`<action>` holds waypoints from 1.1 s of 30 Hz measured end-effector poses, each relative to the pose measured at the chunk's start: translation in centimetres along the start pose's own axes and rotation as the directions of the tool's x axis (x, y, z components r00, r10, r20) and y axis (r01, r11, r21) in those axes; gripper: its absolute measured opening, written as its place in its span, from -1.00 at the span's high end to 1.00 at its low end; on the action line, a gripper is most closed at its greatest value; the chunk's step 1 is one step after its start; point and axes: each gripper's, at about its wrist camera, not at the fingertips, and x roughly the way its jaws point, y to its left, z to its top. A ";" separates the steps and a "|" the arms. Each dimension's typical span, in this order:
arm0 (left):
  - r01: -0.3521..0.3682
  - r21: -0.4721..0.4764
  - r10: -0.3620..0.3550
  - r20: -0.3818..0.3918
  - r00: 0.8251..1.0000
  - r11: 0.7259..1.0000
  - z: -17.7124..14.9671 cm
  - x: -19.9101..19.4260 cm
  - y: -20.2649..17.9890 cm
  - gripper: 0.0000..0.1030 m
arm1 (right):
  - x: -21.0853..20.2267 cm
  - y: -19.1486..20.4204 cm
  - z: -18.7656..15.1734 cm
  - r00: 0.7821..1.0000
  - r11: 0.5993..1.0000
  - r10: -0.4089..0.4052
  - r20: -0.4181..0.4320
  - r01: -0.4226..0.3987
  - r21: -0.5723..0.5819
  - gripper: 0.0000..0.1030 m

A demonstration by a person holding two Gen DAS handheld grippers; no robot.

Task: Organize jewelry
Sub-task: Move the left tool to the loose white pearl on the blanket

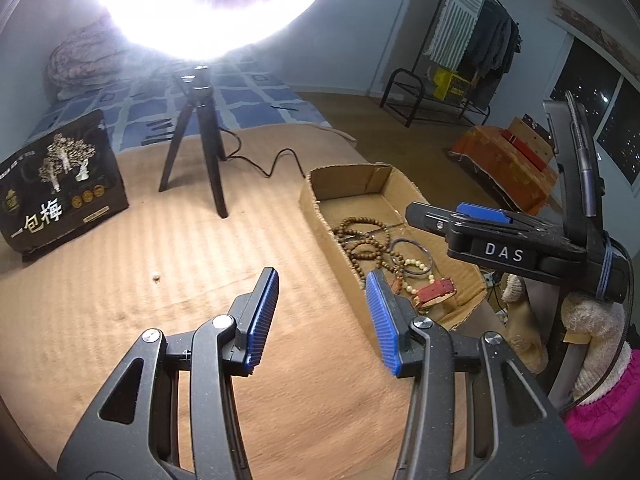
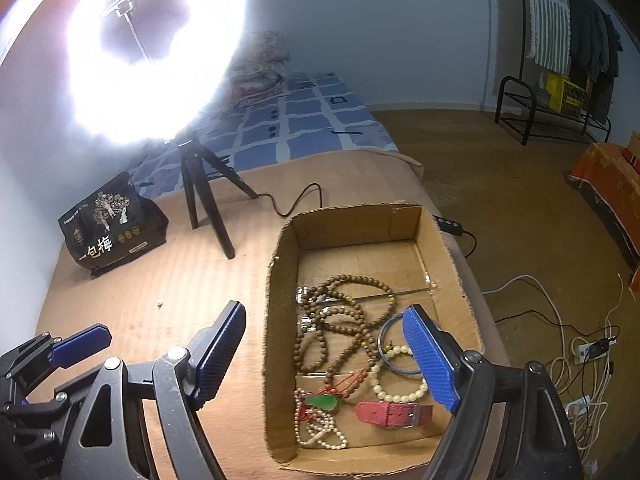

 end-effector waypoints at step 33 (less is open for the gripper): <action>-0.153 -0.102 0.142 -0.107 0.984 0.983 -4.4 2.2 14.9 0.10 | 5.2 11.7 -6.7 0.972 0.942 0.187 -0.143 -0.219 -0.254 -0.45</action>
